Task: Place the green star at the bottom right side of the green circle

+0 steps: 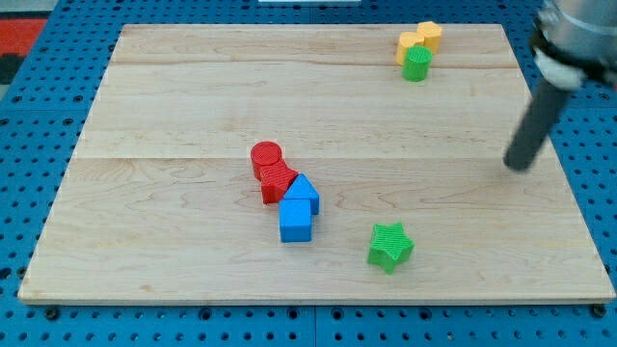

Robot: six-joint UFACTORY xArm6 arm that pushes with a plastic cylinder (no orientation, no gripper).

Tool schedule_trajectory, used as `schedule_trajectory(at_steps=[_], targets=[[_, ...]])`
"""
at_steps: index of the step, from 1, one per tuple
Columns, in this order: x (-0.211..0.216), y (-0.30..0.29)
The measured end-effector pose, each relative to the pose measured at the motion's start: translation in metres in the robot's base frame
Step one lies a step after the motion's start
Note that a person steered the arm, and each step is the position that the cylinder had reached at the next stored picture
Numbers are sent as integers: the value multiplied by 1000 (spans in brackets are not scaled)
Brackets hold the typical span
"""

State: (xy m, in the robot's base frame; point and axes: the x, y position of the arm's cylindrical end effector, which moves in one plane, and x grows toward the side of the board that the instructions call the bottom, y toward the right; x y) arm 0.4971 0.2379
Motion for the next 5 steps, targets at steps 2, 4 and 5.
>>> schedule_trajectory(at_steps=[2, 4, 5], targets=[[110, -84], [92, -178], [51, -180]])
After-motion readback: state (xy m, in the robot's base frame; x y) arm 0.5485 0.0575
